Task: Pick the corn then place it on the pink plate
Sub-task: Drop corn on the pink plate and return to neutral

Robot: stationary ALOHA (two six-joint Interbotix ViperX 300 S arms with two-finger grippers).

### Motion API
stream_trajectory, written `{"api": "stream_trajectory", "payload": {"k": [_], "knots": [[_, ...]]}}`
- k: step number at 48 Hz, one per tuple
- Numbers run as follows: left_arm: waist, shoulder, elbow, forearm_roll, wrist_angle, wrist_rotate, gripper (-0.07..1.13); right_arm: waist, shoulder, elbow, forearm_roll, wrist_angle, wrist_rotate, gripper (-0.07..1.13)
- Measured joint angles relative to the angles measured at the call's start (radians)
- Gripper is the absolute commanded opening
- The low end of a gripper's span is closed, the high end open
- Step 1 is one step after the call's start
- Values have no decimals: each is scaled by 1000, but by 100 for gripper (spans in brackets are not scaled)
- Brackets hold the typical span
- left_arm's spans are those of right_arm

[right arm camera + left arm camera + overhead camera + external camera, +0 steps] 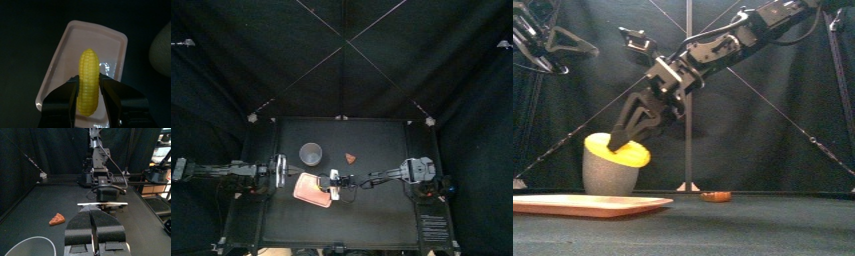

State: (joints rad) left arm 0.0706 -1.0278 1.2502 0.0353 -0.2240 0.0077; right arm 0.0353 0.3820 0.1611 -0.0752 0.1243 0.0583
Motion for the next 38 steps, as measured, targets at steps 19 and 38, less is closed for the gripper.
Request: {"api": "stream_trajectory", "payload": {"k": [19,38], "knots": [[5,-28,0,5,0,0,-3,5,51,-38,-2,26,-2,98],[6,-28,0,5,20,0,-3,-8,-209,94,-94,60,9,102]]}}
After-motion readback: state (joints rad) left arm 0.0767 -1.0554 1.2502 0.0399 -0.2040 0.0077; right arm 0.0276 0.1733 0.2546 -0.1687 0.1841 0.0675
